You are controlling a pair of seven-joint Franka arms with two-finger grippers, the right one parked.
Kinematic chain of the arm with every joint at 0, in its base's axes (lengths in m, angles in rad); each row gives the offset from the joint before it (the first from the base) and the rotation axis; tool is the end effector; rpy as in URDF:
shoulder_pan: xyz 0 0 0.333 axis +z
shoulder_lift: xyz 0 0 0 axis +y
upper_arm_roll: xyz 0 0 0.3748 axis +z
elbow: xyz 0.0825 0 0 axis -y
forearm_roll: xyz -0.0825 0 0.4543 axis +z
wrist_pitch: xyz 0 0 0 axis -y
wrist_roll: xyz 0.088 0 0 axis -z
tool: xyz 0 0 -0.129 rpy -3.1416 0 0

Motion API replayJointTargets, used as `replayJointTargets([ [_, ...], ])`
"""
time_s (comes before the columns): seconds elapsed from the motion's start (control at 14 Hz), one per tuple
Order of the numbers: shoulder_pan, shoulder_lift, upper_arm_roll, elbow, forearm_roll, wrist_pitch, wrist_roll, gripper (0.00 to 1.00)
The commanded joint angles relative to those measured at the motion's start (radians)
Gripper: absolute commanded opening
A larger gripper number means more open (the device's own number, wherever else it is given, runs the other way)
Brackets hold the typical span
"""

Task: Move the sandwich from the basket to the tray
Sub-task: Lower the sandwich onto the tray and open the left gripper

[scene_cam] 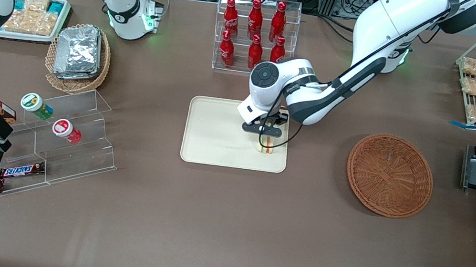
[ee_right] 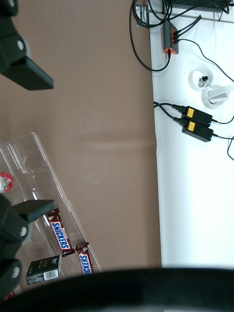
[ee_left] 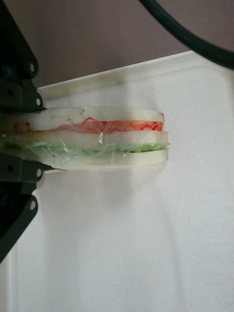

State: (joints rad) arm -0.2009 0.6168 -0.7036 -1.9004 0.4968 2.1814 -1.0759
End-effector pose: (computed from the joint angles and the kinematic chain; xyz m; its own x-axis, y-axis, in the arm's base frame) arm 0.4559 -0.5091 0.2048 0.9922 -0.0849 -0.0916 -0.0947 -0.9896 -0.1084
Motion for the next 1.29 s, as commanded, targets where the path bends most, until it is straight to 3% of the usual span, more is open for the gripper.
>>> replayJointTargets([
  [0.0,-0.014,0.004,0.001,0.020,0.022,-0.003,-0.026,0.99],
  [0.36,-0.026,-0.008,0.010,0.081,0.020,-0.025,-0.080,0.99],
  [0.57,-0.009,-0.014,0.015,0.151,0.022,-0.129,-0.121,0.99],
  [0.93,0.101,-0.055,0.013,0.311,0.008,-0.326,-0.119,0.99],
  [1.21,0.214,-0.130,0.009,0.323,-0.029,-0.384,-0.099,0.99],
])
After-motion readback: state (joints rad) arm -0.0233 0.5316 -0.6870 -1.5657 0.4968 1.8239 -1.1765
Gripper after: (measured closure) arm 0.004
